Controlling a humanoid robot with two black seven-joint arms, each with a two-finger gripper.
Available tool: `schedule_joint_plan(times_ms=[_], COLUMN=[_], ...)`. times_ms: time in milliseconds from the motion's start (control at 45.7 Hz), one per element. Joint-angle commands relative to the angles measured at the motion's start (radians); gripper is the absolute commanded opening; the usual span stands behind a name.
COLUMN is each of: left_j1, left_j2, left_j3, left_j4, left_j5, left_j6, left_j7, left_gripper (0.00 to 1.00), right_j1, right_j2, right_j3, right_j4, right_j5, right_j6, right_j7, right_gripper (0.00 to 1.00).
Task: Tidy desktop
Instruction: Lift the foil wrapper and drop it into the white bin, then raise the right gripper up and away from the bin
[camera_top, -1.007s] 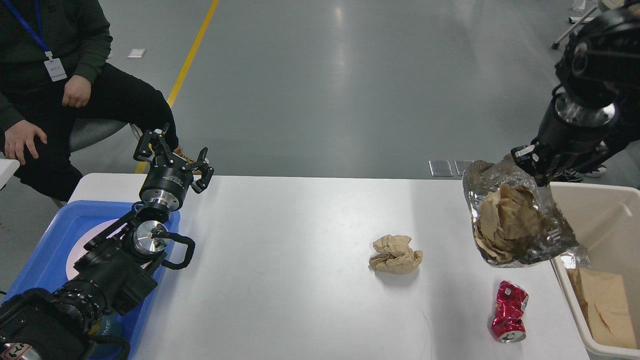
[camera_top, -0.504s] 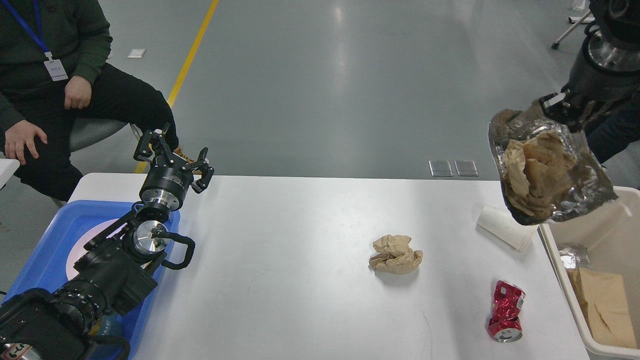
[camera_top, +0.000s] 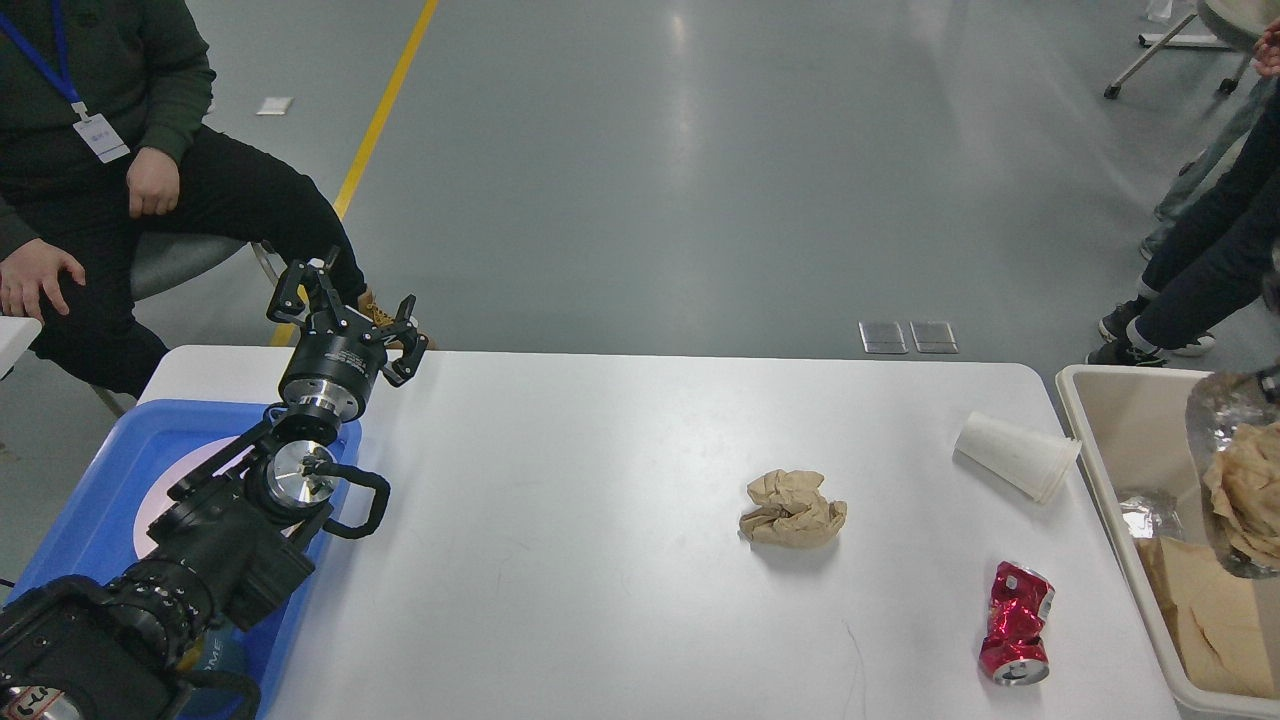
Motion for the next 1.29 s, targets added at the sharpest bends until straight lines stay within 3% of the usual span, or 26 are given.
schedule_joint_plan(times_ms=[0, 88, 197, 525, 788, 876, 920, 985, 1270], left_j1=[0.000, 0.001, 0.000, 0.001, 0.001, 0.000, 0.000, 0.000, 0.000], left_j2=[0.000, 0.000, 0.000, 0.000, 0.000, 0.000, 0.000, 0.000, 0.000], left_j3=[0.000, 0.000, 0.000, 0.000, 0.000, 0.000, 0.000, 0.000, 0.000], left_j4=[0.000, 0.000, 0.000, 0.000, 0.000, 0.000, 0.000, 0.000, 0.000], left_j5=[0.000, 0.000, 0.000, 0.000, 0.000, 0.000, 0.000, 0.000, 0.000], left_j6=[-0.001, 0.000, 0.000, 0.000, 0.000, 0.000, 0.000, 0.000, 0.000], left_j7=[0.000, 0.000, 0.000, 0.000, 0.000, 0.000, 0.000, 0.000, 0.000], left_gripper=[0.96, 0.96, 0.96, 0.96, 0.96, 0.96, 0.96, 0.96, 0.96], right_j1=[-0.176, -0.295, -0.407, -0.596, -0.607, -0.607, -0.610, -0.621, -0.630], right_j2=[-0.019, -0.011, -0.001, 0.079, 0.091, 0.090, 0.085, 0.082, 0.062], right_j3=[0.008, 0.026, 0.062, 0.181, 0.207, 0.243, 0.263, 0.272, 0.276], right_j4=[-0.009, -0.010, -0.029, -0.145, -0.158, -0.173, -0.181, -0.182, -0.179], right_j5=[0.001, 0.001, -0.002, 0.000, 0.011, 0.015, 0.015, 0.015, 0.015], right_j6=[-0.270, -0.426, -0.534, -0.562, -0.566, -0.595, -0.624, -0.649, -0.654], right_j7=[0.000, 0.000, 0.000, 0.000, 0.002, 0.002, 0.002, 0.002, 0.003], right_gripper=[0.00, 0.00, 0.00, 0.00, 0.00, 0.52, 0.71, 0.88, 1.00])
